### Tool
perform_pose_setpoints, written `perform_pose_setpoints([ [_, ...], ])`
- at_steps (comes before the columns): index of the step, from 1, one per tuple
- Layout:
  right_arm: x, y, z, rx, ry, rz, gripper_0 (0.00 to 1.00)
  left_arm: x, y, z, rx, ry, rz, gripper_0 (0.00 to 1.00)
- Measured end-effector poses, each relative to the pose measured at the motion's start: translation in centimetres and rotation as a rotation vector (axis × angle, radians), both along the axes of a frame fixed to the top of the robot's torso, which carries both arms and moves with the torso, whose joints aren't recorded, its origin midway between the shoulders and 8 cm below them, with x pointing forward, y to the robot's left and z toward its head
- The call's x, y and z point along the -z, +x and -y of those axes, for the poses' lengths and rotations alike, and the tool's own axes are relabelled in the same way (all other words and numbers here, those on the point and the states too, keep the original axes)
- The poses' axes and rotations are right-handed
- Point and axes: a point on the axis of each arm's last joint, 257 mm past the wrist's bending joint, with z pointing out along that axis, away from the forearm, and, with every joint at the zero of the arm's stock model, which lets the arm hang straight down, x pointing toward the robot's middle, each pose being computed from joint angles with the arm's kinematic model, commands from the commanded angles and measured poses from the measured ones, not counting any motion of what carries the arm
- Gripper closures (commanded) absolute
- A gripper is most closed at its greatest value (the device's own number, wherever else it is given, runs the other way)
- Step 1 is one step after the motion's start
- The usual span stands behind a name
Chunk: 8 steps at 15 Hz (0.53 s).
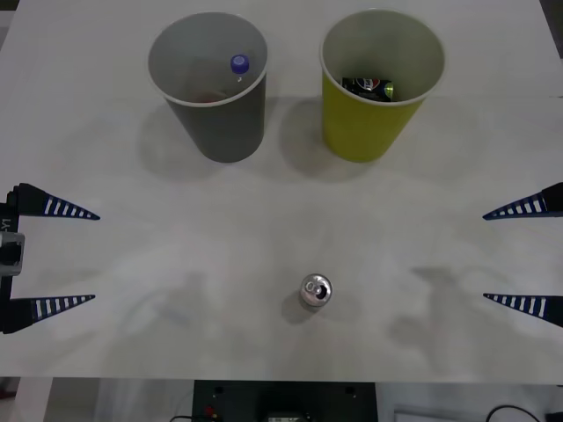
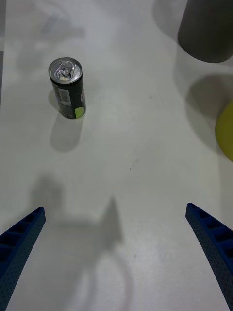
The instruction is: Put the can into the green bin and the plastic bottle into the gray bin
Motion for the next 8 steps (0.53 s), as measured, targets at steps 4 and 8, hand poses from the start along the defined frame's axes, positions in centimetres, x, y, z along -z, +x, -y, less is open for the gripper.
perform_pose_setpoints([
  [4,0.08,-0.03,-0.14,0.003,0.011,-0.001,0.0,0.0,0.0,0.0,0.0,0.0,0.0,0.0],
  [8,-0.27,-0.02,-0.32,0.009,0.037,0.017,0.0,0.0,0.0,0.0,0.0,0.0,0.0,0.0],
])
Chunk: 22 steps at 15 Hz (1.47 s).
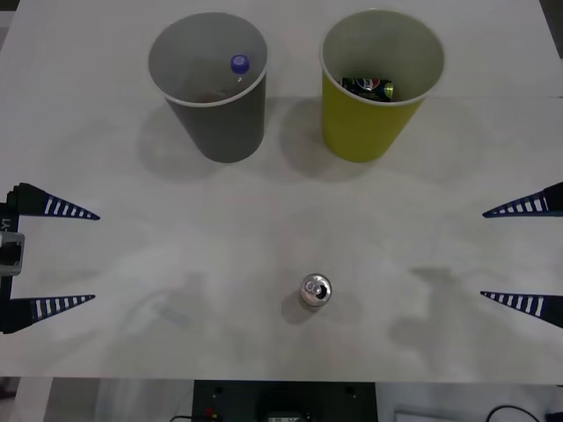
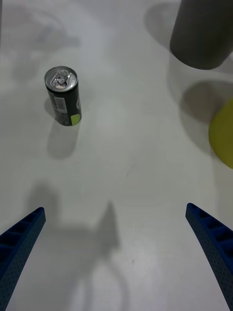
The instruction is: Put the can into the green bin and the plastic bottle into the gray bin
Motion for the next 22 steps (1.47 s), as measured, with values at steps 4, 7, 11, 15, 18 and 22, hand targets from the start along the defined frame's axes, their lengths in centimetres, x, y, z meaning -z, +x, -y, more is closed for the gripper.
perform_pose_setpoints([
  [4,1.3,0.0,-0.5,-0.002,0.035,0.0,0.0,0.0,0.0,0.0,0.0,0.0,0.0,0.0],
  [7,2.1,0.3,-1.1,-0.032,0.056,0.055,0.0,0.0,0.0,0.0,0.0,0.0,0.0,0.0],
  [11,3.7,0.4,-2.3,-0.09,0.089,0.084,0.0,0.0,0.0,0.0,0.0,0.0,0.0,0.0],
  [15,5.4,0.7,-3.0,-0.15,0.111,0.094,0.0,0.0,0.0,0.0,0.0,0.0,0.0,0.0],
  [18,6.4,1.0,-3.5,-0.192,0.148,0.072,0.0,0.0,0.0,0.0,0.0,0.0,0.0,0.0],
  [22,7.4,1.3,-4.5,-0.242,0.208,0.018,0.0,0.0,0.0,0.0,0.0,0.0,0.0,0.0],
])
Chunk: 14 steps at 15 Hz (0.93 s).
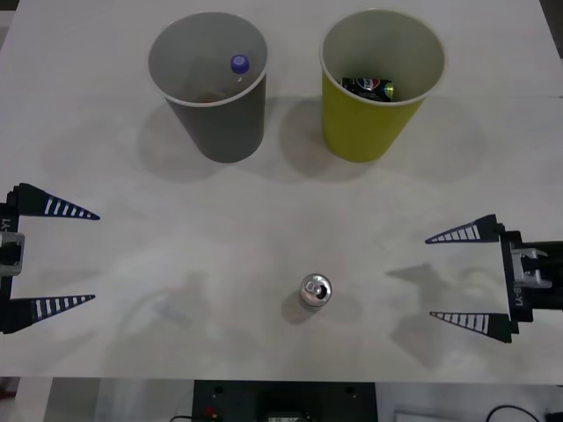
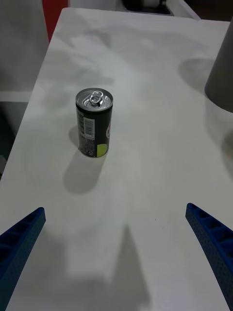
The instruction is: Put the can into the green bin and the plastic bottle into the gray bin
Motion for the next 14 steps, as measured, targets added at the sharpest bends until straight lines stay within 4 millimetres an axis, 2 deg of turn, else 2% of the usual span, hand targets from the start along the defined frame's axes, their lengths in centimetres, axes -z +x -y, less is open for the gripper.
perform_pose_setpoints([
  [7,3.2,0.5,-4.5,-0.028,0.148,-0.102,0.0,0.0,0.0,0.0,0.0,0.0,0.0,0.0],
  [14,5.3,1.0,-9.2,-0.015,0.273,-0.14,0.0,0.0,0.0,0.0,0.0,0.0,0.0,0.0],
])
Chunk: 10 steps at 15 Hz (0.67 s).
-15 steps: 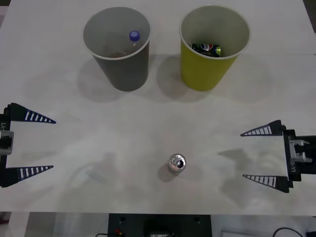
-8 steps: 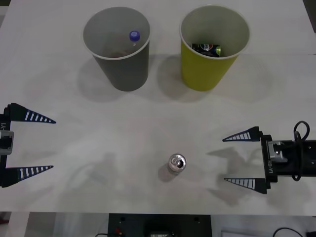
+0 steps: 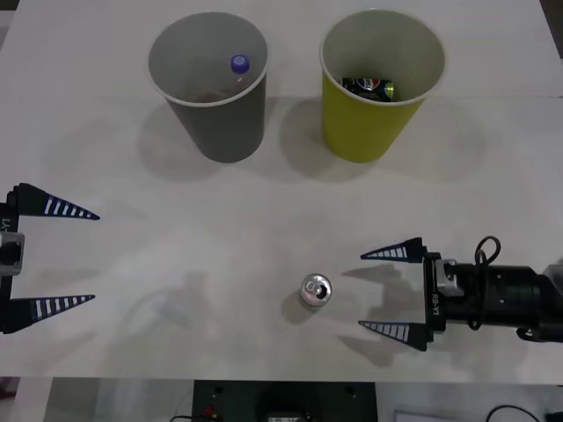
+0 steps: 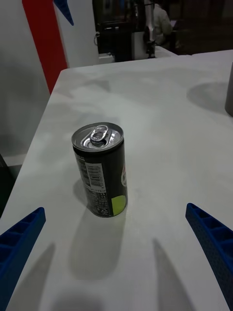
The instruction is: Put the can into the green bin and the plastic bottle into the gray bin
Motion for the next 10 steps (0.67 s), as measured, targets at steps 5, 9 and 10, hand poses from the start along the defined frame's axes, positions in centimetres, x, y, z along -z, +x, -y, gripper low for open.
perform_pose_setpoints([
  [5,1.2,0.0,-3.0,0.01,0.03,-0.001,0.0,0.0,0.0,0.0,0.0,0.0,0.0,0.0],
  [9,1.8,0.1,-5.5,0.017,0.047,0.003,0.0,0.0,0.0,0.0,0.0,0.0,0.0,0.0],
  [10,2.0,0.2,-5.9,0.023,0.048,0.004,0.0,0.0,0.0,0.0,0.0,0.0,0.0,0.0],
])
